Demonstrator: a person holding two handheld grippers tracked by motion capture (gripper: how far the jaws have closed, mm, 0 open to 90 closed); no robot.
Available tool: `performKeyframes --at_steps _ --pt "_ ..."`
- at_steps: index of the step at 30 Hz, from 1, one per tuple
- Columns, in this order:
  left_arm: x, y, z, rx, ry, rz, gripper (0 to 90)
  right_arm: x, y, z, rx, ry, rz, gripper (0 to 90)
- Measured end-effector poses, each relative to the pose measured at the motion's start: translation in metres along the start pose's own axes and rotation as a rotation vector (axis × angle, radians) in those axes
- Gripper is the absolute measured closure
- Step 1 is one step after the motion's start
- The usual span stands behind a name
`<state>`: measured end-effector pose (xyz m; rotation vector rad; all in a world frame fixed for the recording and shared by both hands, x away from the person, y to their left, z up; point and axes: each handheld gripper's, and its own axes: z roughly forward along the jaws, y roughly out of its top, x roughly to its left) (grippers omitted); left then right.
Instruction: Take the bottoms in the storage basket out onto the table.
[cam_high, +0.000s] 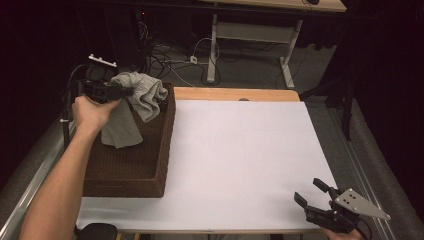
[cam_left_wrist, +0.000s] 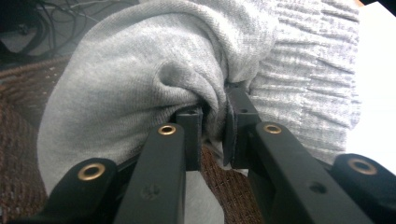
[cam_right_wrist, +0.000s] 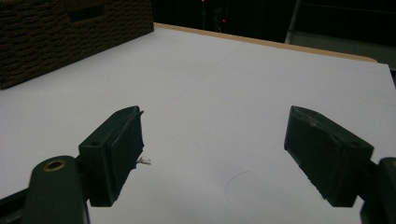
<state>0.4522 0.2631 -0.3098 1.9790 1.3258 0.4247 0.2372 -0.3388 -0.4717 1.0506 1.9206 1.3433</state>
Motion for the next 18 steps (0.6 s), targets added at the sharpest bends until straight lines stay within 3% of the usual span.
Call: performKeyframes --at_steps 6,12,18 --pt "-0.008 0.004 -0.018 -0.035 -0.020 0.034 78.0 0.000 -0.001 0.000 0.002 -0.001 0.000 20.7" --pt "-0.018 0.007 -0.032 -0.037 -0.041 0.060 78.0 0.001 -0.001 -0.001 0.001 0.000 -0.011 20.7" --pt "-0.031 0.015 -0.043 -0.052 -0.052 0.096 78.1 0.000 -0.001 -0.001 -0.011 0.014 0.009 20.7"
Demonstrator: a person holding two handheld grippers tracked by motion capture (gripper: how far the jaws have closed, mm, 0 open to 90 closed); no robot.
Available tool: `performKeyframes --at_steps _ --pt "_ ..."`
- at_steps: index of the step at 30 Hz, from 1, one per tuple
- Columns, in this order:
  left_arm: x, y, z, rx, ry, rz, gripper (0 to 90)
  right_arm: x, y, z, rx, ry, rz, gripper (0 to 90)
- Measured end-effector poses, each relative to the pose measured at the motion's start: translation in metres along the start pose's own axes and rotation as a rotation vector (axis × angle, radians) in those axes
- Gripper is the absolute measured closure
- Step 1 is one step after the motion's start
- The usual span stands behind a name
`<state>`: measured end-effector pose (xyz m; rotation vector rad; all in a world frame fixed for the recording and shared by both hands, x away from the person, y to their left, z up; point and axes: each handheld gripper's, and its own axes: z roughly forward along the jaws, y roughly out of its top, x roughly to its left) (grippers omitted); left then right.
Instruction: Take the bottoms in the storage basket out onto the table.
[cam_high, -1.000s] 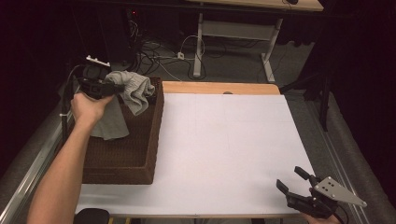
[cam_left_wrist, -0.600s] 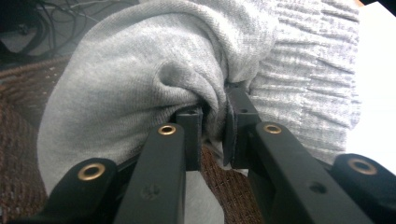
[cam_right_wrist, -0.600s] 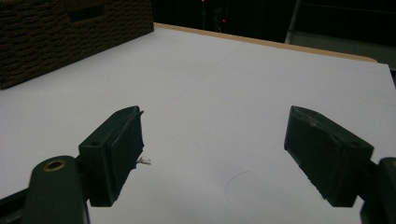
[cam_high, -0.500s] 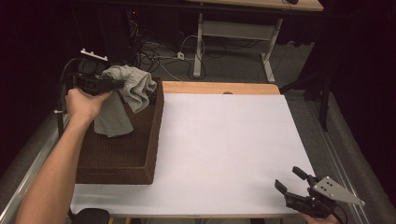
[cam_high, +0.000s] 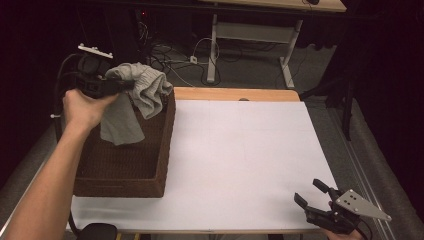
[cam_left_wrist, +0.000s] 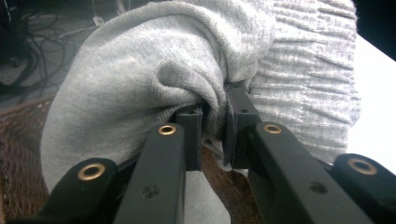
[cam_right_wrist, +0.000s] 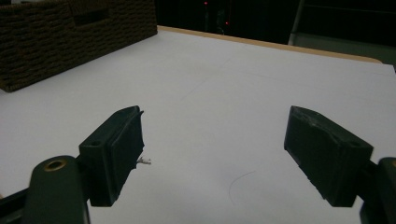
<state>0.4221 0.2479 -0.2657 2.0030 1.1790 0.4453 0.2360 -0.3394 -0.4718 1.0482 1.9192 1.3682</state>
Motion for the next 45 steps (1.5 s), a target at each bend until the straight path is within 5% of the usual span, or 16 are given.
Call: performKeyframes --at_steps 31,33,45 --pt "-0.078 0.043 -0.002 -0.054 -0.192 0.134 78.0 -0.002 -0.001 0.001 0.008 -0.007 0.014 20.9" --pt "-0.080 0.047 0.001 -0.084 -0.201 0.181 77.9 -0.002 -0.001 0.002 0.010 -0.012 0.014 20.9" --pt "-0.116 0.060 0.019 -0.077 -0.284 0.224 77.9 -0.003 -0.001 0.002 0.016 -0.012 0.012 21.3"
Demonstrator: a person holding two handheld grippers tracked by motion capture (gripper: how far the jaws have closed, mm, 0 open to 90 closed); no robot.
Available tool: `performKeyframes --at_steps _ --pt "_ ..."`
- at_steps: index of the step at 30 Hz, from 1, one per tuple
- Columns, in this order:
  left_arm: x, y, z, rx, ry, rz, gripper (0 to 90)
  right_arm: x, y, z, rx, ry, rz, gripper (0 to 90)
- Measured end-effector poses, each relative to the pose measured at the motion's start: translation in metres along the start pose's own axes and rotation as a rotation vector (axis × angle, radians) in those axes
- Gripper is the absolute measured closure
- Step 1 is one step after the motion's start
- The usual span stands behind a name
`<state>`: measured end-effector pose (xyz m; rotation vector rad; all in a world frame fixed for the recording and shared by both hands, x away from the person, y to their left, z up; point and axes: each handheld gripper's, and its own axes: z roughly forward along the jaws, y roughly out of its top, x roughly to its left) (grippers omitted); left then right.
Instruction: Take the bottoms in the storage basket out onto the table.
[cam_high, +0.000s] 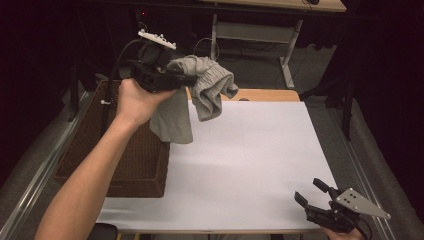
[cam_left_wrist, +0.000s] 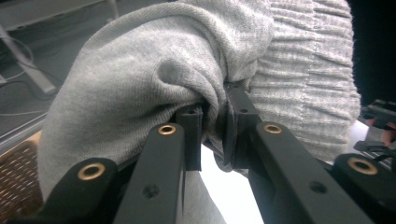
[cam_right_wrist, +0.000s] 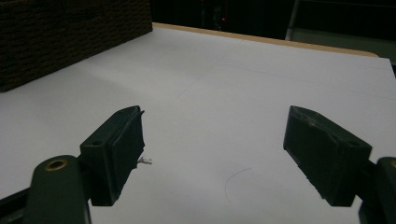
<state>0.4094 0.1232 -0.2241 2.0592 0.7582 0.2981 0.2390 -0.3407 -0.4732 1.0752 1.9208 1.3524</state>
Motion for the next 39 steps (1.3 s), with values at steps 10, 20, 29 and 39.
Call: performKeyframes --at_steps 10,20,29,39 --pt "-0.015 0.003 0.021 0.006 -0.045 0.024 77.8 -0.001 0.000 -0.001 -0.001 -0.002 0.001 21.4" --pt "-0.029 0.008 0.040 0.011 -0.091 0.041 77.6 -0.001 0.000 -0.002 -0.009 0.000 0.005 21.4" --pt "-0.036 0.009 0.058 0.016 -0.124 0.040 77.6 -0.002 0.000 -0.002 -0.006 -0.002 0.010 21.4" --pt "-0.042 0.007 0.078 0.039 -0.141 0.051 77.5 -0.002 0.000 -0.002 -0.009 0.004 0.008 21.4"
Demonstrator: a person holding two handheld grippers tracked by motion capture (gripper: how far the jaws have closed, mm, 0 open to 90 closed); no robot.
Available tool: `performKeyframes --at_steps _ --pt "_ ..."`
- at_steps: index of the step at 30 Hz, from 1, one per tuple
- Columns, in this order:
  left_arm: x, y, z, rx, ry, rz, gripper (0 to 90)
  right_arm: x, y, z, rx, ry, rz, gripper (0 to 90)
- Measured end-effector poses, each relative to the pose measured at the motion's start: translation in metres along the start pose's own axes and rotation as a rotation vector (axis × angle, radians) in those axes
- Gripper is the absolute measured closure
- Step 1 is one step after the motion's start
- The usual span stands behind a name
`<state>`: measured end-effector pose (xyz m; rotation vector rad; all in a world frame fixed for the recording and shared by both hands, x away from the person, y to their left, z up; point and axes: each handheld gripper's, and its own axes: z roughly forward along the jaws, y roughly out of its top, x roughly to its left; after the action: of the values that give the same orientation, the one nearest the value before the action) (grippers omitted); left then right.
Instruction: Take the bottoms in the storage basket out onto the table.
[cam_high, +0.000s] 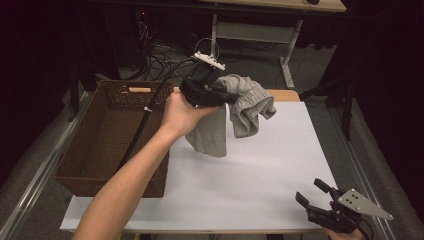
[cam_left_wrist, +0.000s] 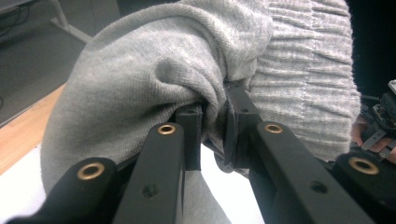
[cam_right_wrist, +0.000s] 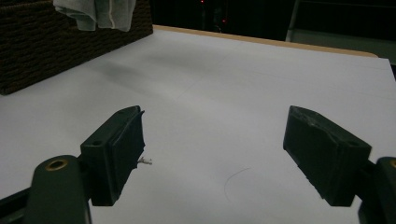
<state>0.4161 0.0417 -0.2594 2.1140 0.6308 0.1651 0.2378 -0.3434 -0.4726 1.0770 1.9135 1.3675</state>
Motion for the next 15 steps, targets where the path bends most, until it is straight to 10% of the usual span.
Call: performKeyframes --at_steps 15 --pt "0.001 -0.005 0.029 0.024 -0.020 -0.005 77.3 0.000 0.000 -0.001 -0.006 0.006 0.007 21.3"
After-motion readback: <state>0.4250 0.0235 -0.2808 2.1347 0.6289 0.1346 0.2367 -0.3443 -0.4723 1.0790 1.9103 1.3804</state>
